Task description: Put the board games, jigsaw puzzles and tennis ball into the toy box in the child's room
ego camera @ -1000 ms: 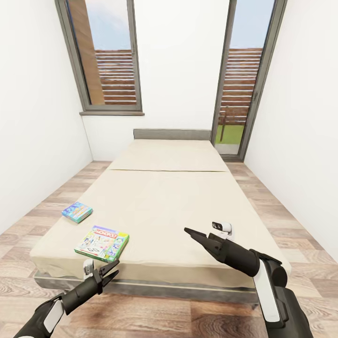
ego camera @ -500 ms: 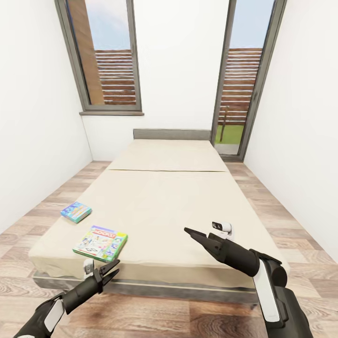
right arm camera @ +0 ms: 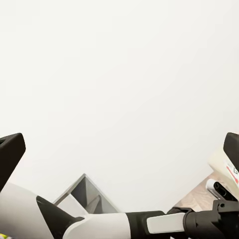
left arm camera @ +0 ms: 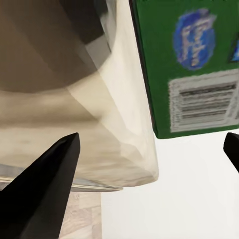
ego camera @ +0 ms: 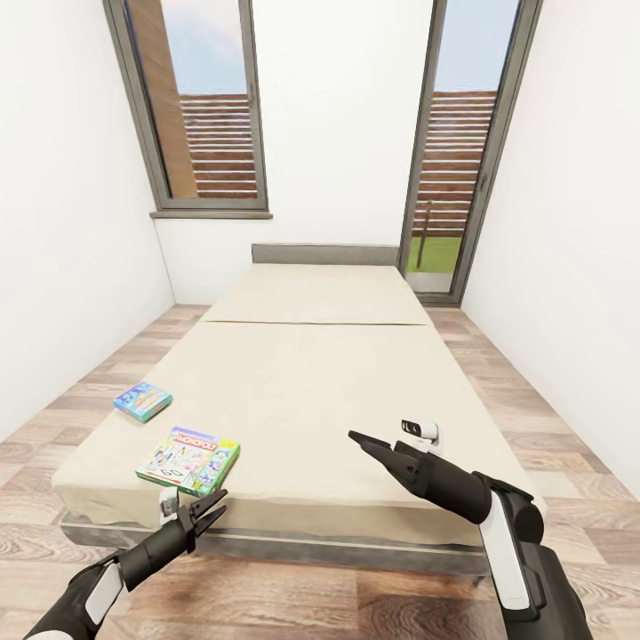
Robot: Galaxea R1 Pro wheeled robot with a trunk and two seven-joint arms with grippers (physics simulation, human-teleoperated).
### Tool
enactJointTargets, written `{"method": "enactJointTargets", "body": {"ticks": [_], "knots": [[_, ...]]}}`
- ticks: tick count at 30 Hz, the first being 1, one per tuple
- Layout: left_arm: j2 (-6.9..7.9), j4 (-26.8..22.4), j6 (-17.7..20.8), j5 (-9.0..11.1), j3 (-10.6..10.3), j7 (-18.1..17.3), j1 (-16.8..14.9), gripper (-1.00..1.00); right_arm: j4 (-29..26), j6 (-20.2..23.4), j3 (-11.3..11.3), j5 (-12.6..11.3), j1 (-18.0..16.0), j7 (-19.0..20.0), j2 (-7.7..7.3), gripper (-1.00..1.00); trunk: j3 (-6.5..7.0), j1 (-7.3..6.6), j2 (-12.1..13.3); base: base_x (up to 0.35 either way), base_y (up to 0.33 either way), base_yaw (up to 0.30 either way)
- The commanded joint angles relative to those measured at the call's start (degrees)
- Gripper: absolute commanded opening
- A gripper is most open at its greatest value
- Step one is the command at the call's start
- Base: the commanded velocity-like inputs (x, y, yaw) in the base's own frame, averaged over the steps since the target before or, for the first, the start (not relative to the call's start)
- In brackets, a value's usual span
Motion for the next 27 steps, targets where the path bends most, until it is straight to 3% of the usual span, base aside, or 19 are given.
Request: {"method": "enactJointTargets", "body": {"ticks": [1, 27], "knots": [[-0.05, 0.0, -0.1, 0.8, 0.4, 0.0, -0.6, 1.00, 0.0, 0.4, -0.1, -0.1, 0.0, 0.1, 0.03, 1.00, -0.04, -0.01, 0.0, 0.000, 0.000, 0.000], [-0.02, 0.0, 0.0, 0.8, 0.4, -0.1, -0.6, 1.00, 0.0, 0.4, -0.1, -0.1, 0.0, 0.1, 0.06, 1.00, -0.04, -0.01, 0.0, 0.000, 0.000, 0.000]]}}
